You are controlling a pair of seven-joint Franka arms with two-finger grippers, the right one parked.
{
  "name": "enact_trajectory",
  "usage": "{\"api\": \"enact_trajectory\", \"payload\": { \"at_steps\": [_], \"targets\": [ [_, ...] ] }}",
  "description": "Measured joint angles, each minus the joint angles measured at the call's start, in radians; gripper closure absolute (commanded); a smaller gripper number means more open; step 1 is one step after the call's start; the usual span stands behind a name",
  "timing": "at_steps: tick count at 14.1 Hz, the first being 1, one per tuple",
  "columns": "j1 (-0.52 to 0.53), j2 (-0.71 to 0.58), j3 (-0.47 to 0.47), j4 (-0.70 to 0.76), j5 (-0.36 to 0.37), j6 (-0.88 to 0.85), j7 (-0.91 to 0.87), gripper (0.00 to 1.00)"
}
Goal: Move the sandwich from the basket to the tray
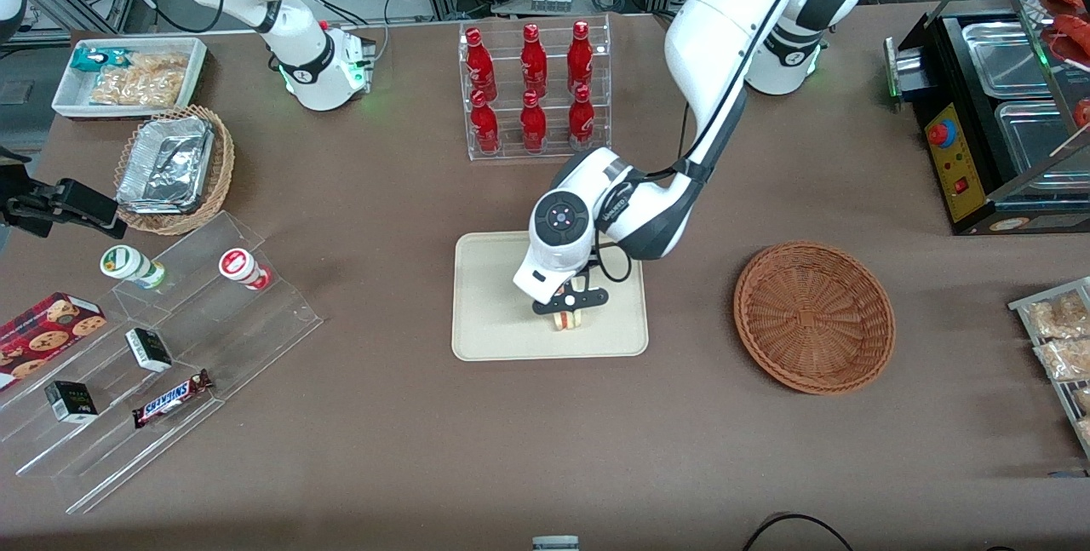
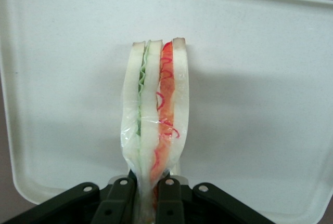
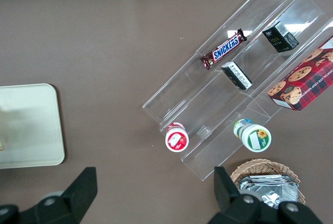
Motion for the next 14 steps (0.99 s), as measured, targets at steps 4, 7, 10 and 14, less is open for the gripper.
{"api": "enact_trajectory", "payload": {
  "at_steps": [4, 7, 10, 14],
  "targets": [
    [0.001, 0.016, 0.001, 0.009, -0.002, -0.001, 0.032, 0.0],
    [0.01, 0.017, 0.001, 0.017, -0.024, -0.001, 0.093, 0.0],
    [0.022, -0.007, 0.002, 0.051, -0.025, -0.02, 0.099, 0.0],
    [0.061, -0.163, 0.009, 0.024, -0.024, -0.121, 0.108, 0.0]
  ]
}}
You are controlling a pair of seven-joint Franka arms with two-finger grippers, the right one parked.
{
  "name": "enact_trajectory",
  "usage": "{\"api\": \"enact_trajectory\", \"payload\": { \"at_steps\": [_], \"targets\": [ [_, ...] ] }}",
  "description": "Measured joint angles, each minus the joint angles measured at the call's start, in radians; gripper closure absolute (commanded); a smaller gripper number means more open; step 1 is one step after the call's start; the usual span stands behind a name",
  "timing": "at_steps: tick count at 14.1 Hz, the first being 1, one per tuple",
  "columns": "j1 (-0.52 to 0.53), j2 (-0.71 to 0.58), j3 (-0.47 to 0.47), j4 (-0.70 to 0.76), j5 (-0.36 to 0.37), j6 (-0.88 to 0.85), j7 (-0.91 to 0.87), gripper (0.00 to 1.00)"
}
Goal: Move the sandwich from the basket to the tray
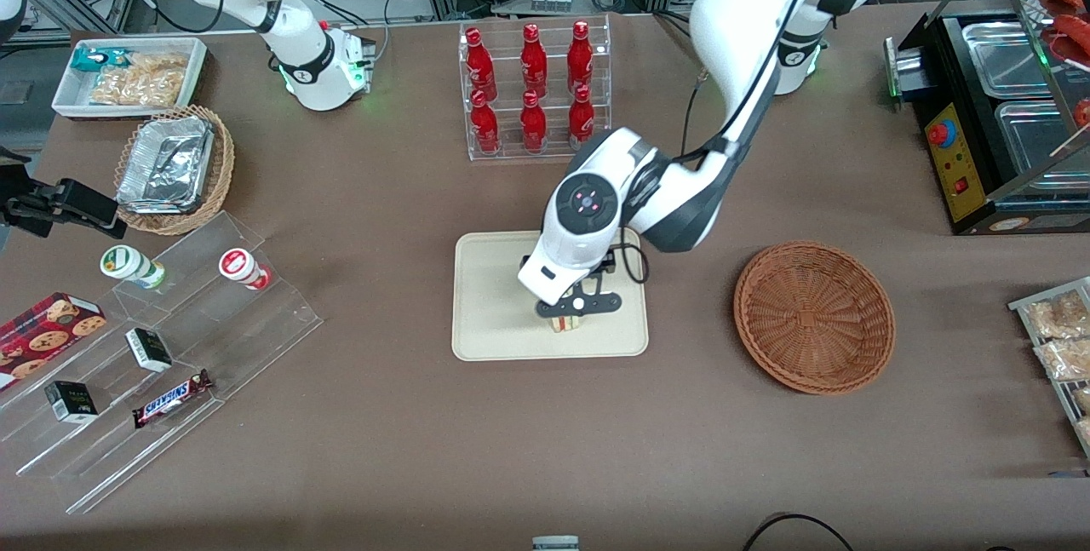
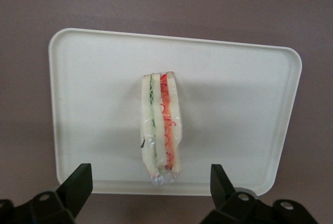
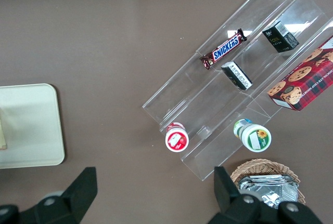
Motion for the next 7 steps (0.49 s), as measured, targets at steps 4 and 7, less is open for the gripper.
{"api": "enact_trajectory", "payload": {
  "at_steps": [4, 7],
  "targets": [
    [0.048, -0.105, 0.052, -0.059, 0.001, -0.16, 0.011, 0.0],
    [0.076, -0.144, 0.116, -0.09, 0.002, -0.265, 0.03, 0.0]
  ]
}}
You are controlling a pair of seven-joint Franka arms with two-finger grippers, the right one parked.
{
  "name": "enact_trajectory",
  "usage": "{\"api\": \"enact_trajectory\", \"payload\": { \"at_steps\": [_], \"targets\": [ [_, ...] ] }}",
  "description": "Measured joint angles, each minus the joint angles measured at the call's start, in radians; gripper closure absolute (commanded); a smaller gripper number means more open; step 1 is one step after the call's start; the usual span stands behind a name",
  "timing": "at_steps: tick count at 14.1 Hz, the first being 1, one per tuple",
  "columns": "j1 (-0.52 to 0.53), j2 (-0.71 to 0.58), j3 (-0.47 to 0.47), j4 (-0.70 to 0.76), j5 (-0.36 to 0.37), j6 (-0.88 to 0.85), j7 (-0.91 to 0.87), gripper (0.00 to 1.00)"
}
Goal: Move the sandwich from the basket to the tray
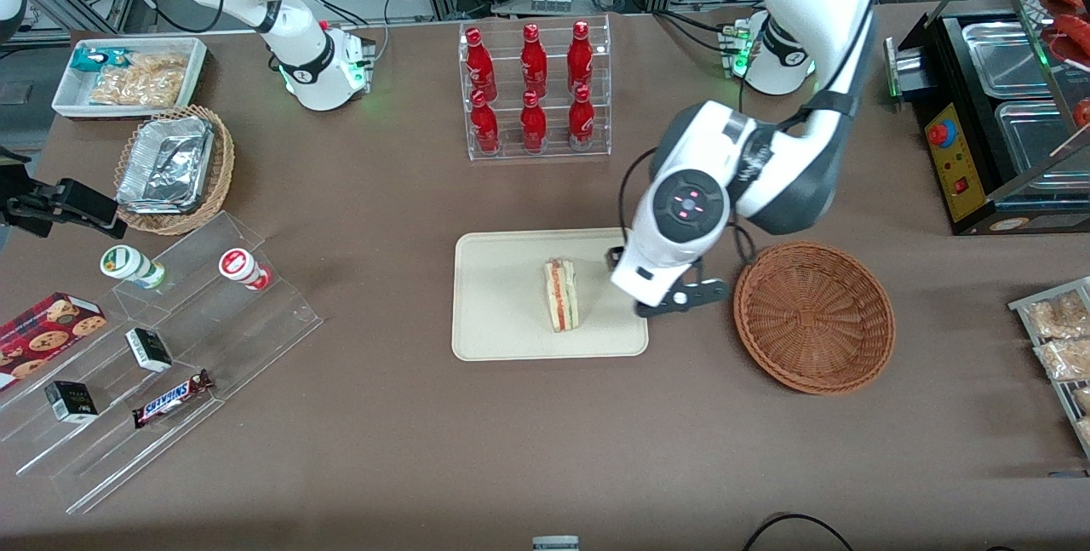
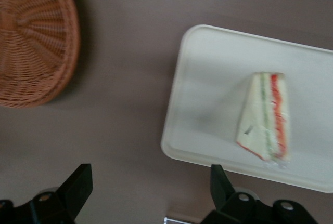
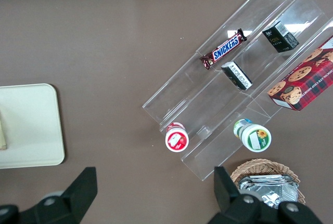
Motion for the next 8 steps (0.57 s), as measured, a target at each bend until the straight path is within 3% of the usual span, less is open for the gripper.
{"api": "enact_trajectory", "payload": {
  "at_steps": [8],
  "targets": [
    [0.159, -0.207, 0.024, -0.22, 0.003, -0.001, 0.241, 0.0]
  ]
}}
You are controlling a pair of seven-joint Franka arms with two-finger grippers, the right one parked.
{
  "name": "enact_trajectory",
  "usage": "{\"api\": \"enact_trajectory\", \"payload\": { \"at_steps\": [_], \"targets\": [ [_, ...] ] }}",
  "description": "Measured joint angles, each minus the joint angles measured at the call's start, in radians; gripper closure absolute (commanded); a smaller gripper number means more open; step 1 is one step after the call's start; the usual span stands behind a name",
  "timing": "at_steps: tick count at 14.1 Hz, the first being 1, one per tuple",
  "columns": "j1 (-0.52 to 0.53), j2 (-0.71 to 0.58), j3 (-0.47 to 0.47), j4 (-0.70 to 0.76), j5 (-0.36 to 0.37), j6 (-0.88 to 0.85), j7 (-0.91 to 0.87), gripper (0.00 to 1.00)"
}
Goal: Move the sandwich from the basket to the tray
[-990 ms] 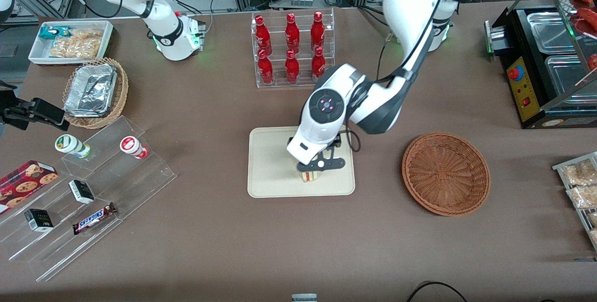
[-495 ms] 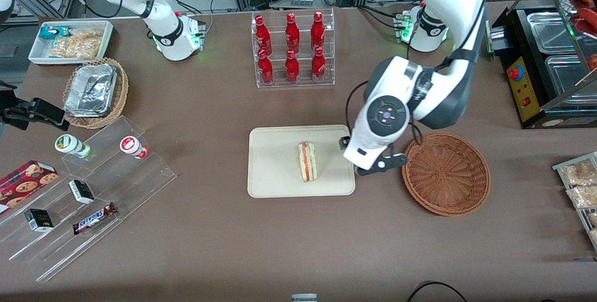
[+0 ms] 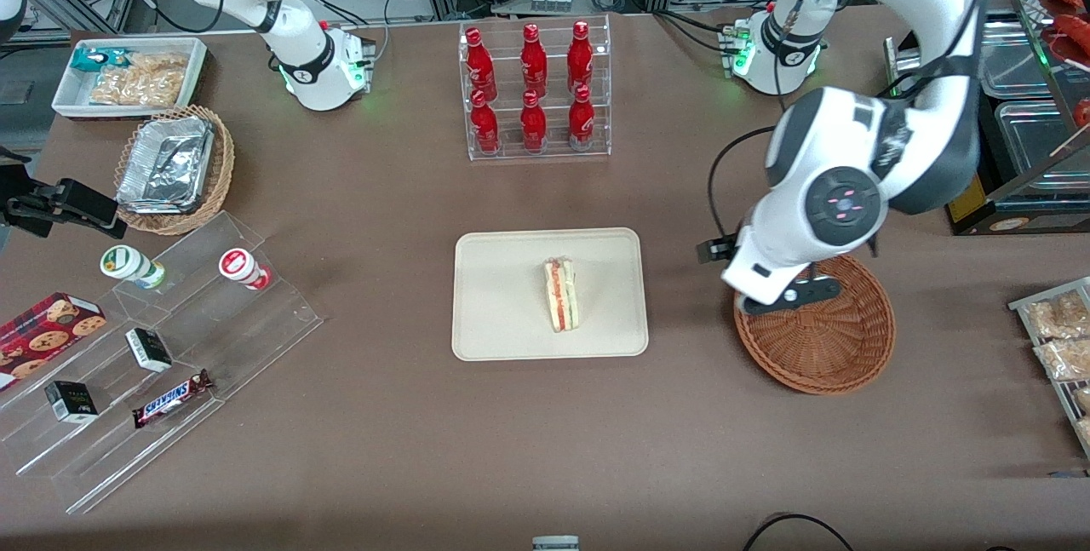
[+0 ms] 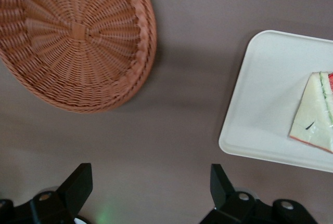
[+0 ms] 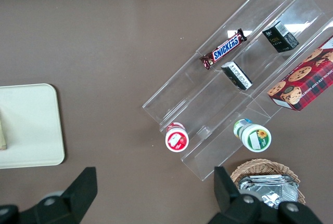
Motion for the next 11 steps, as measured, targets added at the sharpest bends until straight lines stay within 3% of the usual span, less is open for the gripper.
{"api": "enact_trajectory", "payload": {
  "at_steps": [6, 11],
  "targets": [
    [0.377, -0.172, -0.224, -0.076, 0.056, -0.035, 0.25, 0.0],
    [0.49, -0.292, -0.25, -0.072, 0.064, -0.136, 0.467, 0.0]
  ]
}}
